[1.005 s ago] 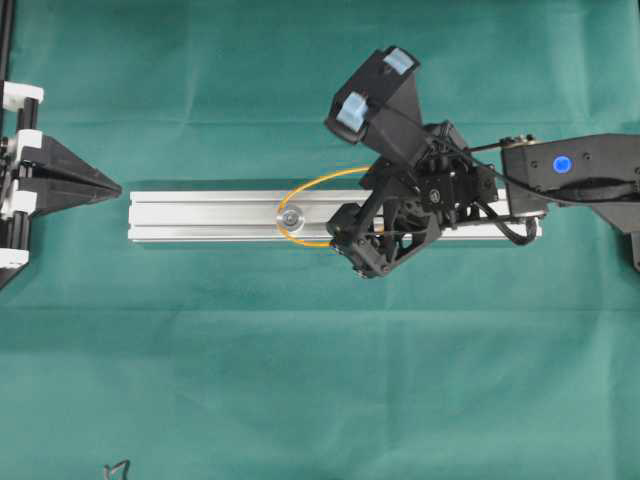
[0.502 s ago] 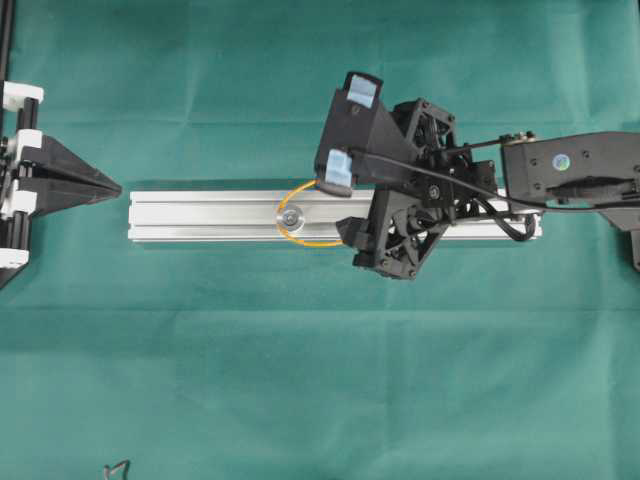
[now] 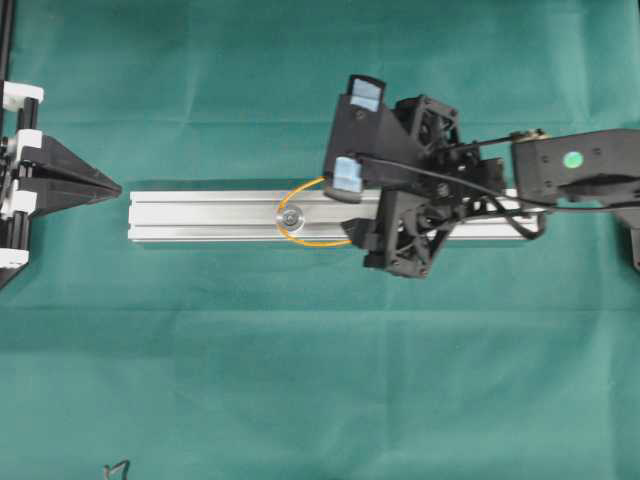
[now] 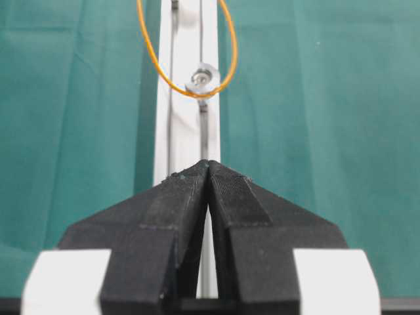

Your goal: Hook the rubber onto the shaft.

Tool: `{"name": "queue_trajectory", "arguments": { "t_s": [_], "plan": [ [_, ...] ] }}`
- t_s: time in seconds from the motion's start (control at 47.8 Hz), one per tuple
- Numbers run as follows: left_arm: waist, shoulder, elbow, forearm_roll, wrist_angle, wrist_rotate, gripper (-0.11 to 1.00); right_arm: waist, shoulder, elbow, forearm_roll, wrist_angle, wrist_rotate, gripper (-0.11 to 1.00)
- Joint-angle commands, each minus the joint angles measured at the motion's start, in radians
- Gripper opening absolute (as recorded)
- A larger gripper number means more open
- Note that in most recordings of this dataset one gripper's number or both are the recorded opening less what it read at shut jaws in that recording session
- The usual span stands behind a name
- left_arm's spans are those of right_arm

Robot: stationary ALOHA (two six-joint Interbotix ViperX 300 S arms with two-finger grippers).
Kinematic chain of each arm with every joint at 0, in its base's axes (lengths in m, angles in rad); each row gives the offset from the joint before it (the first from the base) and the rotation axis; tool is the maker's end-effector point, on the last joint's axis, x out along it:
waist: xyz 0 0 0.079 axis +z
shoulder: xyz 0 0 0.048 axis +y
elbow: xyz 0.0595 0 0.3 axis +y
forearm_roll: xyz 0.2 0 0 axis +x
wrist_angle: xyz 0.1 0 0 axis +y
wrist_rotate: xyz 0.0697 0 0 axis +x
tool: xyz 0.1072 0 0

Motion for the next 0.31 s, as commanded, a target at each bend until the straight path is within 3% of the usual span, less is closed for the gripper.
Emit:
{"name": "queue_trajectory", "arguments": {
  "t_s": [0.0,0.293],
  "plan": [
    [-0.002,0.008,-0.032,0.002,-0.005,-0.002,0.0,0.002,-0.058,0.014,-0.011,-0.003,-0.002,0.86],
    [-0.002,0.006,-0.032,0.003,-0.011,0.0,0.0,0.002,-0.164,0.126,-0.026,-0.028,0.0,0.84]
  ]
}}
